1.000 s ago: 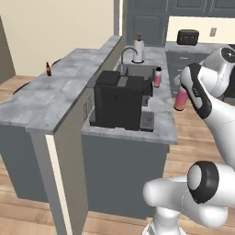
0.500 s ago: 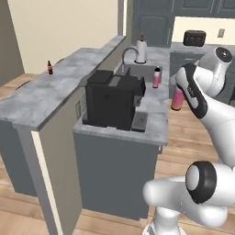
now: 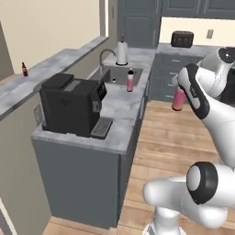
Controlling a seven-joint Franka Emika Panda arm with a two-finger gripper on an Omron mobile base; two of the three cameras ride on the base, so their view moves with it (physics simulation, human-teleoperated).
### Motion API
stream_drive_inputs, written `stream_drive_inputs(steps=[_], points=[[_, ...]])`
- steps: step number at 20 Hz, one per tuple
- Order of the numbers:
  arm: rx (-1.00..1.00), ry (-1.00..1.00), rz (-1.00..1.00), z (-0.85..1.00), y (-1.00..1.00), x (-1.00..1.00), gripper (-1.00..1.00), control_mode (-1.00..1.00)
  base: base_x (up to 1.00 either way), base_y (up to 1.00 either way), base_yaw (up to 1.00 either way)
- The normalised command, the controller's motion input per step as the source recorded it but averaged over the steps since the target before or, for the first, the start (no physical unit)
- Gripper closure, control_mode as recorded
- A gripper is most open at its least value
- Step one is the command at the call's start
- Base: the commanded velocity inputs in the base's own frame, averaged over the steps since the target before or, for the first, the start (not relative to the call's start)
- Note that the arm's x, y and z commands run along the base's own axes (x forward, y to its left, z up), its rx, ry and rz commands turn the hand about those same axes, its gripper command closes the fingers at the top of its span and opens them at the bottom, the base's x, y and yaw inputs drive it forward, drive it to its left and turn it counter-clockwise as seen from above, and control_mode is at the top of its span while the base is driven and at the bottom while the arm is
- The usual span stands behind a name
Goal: Place the large bottle from the dining counter next to the other large bottle outside the sink, and place the small bottle from the dining counter next to the other small bottle inside the sink.
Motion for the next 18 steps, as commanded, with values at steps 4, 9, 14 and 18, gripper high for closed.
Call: stream_drive_inputs(steps=[4,9,14,18], points=[[0.0,0.0,0.0,0.0,0.0,0.0,1.0,1.0,0.49,-0.7,0.07],[0.0,0.0,0.0,0.0,0.0,0.0,1.0,1.0,0.57,-0.6,0.08],[0.0,0.0,0.0,0.0,0.0,0.0,1.0,1.0,0.86,-0.35,0.09],[0.0,0.0,0.0,0.0,0.0,0.0,1.0,1.0,0.78,-0.13,0.16]])
